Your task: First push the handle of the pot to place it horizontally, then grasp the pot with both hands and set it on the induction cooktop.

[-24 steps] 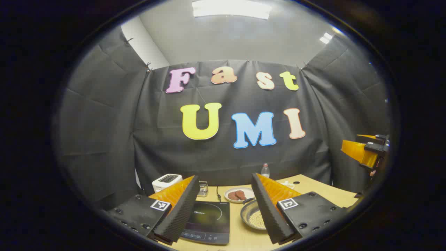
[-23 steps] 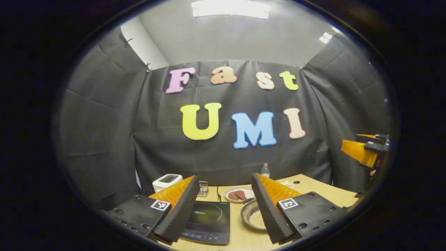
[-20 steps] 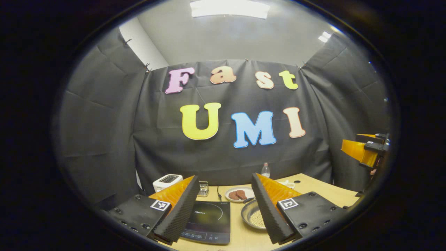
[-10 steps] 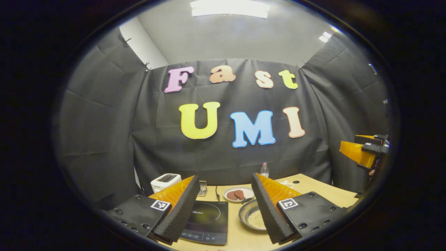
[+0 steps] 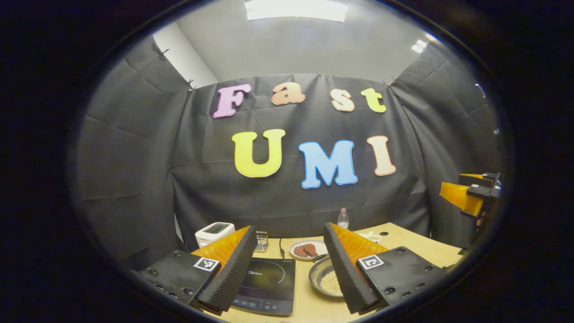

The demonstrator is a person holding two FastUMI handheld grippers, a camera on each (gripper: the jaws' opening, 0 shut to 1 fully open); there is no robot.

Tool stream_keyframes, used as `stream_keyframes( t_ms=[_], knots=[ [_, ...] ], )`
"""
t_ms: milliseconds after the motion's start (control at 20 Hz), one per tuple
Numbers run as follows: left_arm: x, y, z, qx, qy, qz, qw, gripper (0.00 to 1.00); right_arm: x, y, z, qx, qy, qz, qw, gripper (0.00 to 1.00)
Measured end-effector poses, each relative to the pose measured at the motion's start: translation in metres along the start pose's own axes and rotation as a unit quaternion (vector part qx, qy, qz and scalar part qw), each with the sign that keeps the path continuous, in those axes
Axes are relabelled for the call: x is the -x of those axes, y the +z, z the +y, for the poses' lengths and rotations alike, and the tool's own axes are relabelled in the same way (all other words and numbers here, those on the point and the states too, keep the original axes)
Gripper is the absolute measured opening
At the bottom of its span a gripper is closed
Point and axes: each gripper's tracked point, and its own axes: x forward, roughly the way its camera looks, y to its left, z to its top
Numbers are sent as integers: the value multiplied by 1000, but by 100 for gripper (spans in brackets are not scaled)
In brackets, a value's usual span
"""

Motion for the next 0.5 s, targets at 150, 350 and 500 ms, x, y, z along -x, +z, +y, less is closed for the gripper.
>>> stream_keyframes(
  t_ms=[150,350,500],
  knots=[
    [0,-2,-1,0,3,1,1000,99,0,-1,-2,6,0,1,1000,83],
    [5,-1,0,-3,14,1,1000,97,0,-6,-3,7,13,7,1000,62],
    [10,1,-5,-8,20,-1,1000,99,0,-17,-1,3,20,21,1000,55]
  ],
)
